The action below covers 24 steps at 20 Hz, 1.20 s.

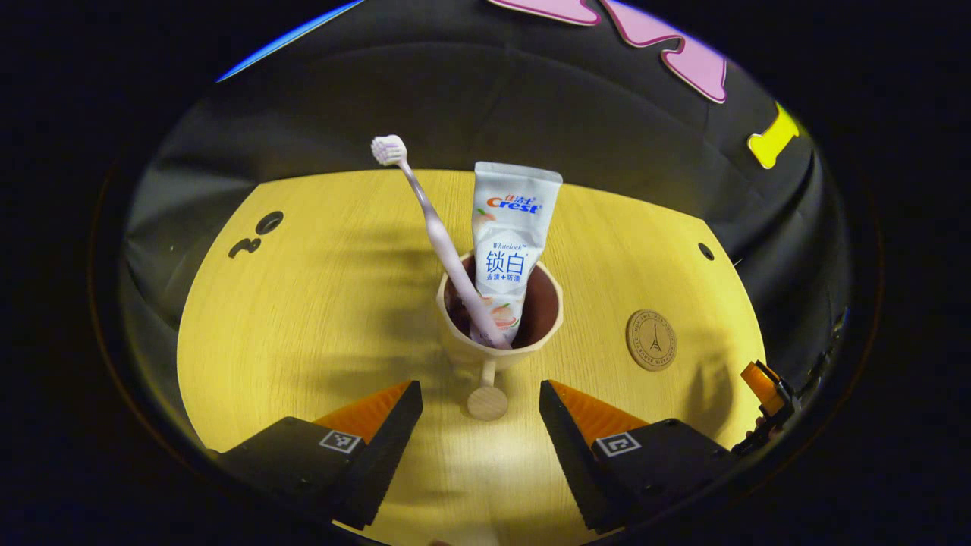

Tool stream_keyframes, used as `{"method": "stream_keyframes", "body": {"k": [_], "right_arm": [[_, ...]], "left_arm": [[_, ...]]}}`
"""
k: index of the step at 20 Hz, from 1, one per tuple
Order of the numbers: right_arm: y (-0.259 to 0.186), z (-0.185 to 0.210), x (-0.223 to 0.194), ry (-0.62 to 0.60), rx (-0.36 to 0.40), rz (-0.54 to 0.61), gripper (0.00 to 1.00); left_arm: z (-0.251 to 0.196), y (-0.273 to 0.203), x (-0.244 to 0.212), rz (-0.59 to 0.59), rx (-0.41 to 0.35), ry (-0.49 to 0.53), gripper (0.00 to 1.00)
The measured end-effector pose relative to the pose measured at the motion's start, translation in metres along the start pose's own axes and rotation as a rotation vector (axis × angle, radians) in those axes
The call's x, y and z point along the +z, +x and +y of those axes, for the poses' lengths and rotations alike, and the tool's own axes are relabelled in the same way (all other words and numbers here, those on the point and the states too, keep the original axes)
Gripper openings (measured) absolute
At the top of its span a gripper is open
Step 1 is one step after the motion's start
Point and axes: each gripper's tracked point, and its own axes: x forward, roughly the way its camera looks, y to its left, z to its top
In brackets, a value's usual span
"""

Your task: Put the toothbrush and toothpaste on the desktop into the cup, then pick up the cup and place it on the coaster on the desktop.

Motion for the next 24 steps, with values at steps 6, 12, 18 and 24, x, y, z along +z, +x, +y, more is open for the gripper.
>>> {"method": "stream_keyframes", "body": {"k": [6, 12, 18, 24], "right_arm": [[-0.018, -0.033, -0.003, -0.017, -0.034, 0.011, 0.98], [-0.026, -0.038, -0.013, -0.006, -0.037, 0.045, 0.98], [-0.028, -0.037, -0.015, -0.007, -0.041, 0.047, 0.98], [-0.033, -0.038, -0.008, -0.008, -0.054, 0.023, 0.98]], "left_arm": [[-0.009, 0.016, 0.006, 0.141, 0.013, 0.137, 0.93], [-0.004, 0.029, 0.000, 0.246, 0.059, 0.222, 0.69], [0.003, 0.030, -0.001, 0.271, 0.077, 0.206, 0.33], [-0.002, 0.029, 0.002, 0.243, 0.072, 0.186, 0.27]]}}
